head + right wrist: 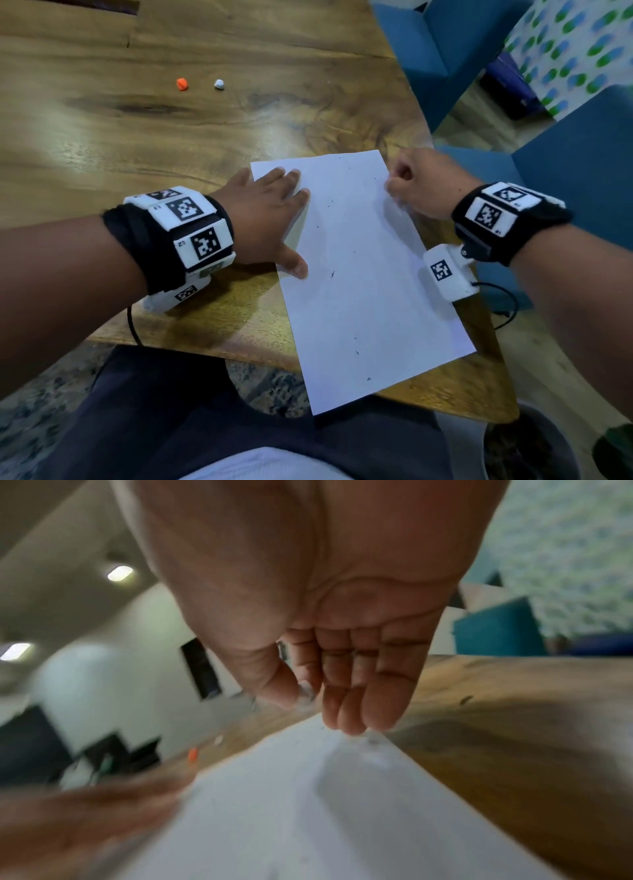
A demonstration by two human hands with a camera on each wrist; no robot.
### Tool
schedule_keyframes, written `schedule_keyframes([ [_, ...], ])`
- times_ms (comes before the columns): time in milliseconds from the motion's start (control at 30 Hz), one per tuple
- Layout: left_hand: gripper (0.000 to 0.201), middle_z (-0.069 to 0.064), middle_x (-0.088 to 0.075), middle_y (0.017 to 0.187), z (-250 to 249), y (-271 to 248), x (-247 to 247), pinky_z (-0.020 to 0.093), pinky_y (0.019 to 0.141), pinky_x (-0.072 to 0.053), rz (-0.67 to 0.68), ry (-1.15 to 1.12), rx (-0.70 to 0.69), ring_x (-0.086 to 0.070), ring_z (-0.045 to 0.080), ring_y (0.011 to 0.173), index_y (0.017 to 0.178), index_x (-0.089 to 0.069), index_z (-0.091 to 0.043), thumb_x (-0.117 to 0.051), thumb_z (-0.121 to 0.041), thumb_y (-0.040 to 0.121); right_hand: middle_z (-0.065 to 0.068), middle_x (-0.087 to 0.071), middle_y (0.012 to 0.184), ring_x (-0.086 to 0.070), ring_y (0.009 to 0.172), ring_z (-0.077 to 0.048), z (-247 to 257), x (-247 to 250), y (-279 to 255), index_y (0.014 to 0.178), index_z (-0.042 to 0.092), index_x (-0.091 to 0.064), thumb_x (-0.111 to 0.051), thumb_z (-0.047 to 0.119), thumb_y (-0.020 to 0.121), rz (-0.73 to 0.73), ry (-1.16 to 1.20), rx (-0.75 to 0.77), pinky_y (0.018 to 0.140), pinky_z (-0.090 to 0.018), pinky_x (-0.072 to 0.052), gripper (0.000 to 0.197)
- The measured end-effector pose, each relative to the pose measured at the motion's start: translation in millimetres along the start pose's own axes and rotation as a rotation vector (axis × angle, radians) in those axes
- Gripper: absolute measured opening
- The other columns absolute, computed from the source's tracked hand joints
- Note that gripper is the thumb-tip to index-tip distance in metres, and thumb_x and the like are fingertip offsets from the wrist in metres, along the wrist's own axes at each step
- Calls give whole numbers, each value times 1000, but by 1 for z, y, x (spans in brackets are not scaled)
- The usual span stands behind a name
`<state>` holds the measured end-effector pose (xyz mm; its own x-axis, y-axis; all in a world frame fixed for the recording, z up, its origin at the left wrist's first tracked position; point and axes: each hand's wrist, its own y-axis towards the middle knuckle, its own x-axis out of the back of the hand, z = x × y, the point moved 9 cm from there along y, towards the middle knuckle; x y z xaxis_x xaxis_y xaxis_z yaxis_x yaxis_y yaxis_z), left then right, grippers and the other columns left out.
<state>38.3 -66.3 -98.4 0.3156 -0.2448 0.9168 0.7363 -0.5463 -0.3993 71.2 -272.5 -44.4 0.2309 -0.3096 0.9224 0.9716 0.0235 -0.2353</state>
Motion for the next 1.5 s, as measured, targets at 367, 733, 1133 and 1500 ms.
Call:
schedule_keyframes([
  [367,74,5,-44,125,44,-3,25,47,92,-44,-113,-130,291,-42,30,118,115,-58,-28,-64,-84,67,-12,-55,83,-55,62,-18,-84,-25,-51,81,9,-55,-52,1,94,25,857,-342,48,-26,-51,16],
  [733,18,7,-62,88,31,9,71,40,66,-46,-416,-781,220,-57,33,83,87,-56,-9,-69,-21,92,1,-46,71,-37,56,-13,-93,-9,-59,98,17,-61,-59,15,92,-142,859,-389,45,-26,-32,7],
  [1133,27,27,-69,104,13,-49,205,64,76,-53,-893,-1282,-178,-68,41,85,110,-63,-5,-64,-20,87,-3,-43,64,-35,55,-16,-71,127,-102,82,-5,-57,-72,24,87,-554,725,-33,54,-32,-33,33],
  [1500,8,2,-73,88,0,-37,173,52,77,-59,-798,-1175,-86,-69,28,85,86,-69,-32,-64,-36,82,11,-43,53,-40,53,-19,-77,89,-120,64,20,-53,-67,41,85,-595,639,-100,57,-40,-40,33],
])
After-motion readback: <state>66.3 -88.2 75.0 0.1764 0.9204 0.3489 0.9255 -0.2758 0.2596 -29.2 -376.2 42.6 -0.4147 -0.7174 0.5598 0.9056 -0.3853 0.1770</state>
